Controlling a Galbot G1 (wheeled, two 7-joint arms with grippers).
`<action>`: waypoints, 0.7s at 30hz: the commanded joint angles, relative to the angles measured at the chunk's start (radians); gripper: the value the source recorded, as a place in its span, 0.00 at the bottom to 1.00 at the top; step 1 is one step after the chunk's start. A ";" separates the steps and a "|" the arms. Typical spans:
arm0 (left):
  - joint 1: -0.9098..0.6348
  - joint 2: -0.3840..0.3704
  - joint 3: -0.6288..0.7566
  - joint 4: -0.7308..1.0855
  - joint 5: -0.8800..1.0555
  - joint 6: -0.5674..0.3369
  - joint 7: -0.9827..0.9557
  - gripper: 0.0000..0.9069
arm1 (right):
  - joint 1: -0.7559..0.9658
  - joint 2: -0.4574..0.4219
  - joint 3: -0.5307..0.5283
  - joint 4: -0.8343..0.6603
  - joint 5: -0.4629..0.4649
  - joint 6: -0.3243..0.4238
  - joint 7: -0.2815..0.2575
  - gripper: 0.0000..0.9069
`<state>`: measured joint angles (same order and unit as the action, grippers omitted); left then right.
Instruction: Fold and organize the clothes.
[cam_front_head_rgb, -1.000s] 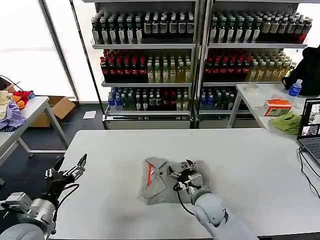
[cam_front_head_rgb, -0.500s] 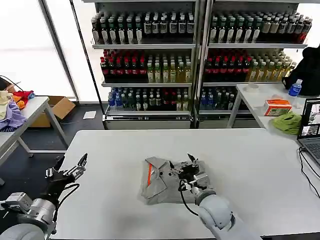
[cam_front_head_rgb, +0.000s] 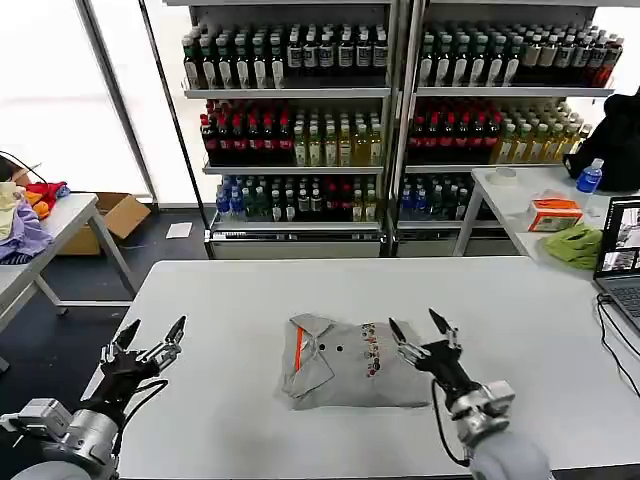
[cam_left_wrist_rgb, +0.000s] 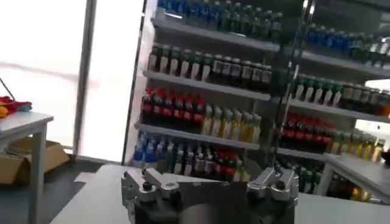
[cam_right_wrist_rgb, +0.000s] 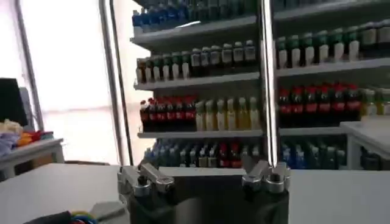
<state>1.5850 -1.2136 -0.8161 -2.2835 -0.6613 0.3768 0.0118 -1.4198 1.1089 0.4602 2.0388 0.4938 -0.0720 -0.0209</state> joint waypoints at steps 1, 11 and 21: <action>0.063 -0.003 0.018 -0.005 0.035 -0.033 0.018 1.00 | -0.274 -0.002 0.274 -0.011 0.071 0.225 -0.127 1.00; 0.072 -0.020 0.065 -0.014 0.085 -0.049 0.019 1.00 | -0.258 0.016 0.244 0.002 0.059 0.187 -0.117 1.00; 0.106 -0.046 0.101 -0.037 0.128 -0.063 0.018 1.00 | -0.298 0.032 0.217 0.060 0.056 0.183 -0.132 1.00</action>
<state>1.6662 -1.2491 -0.7425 -2.3103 -0.5723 0.3238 0.0264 -1.6637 1.1323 0.6604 2.0588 0.5355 0.0927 -0.1245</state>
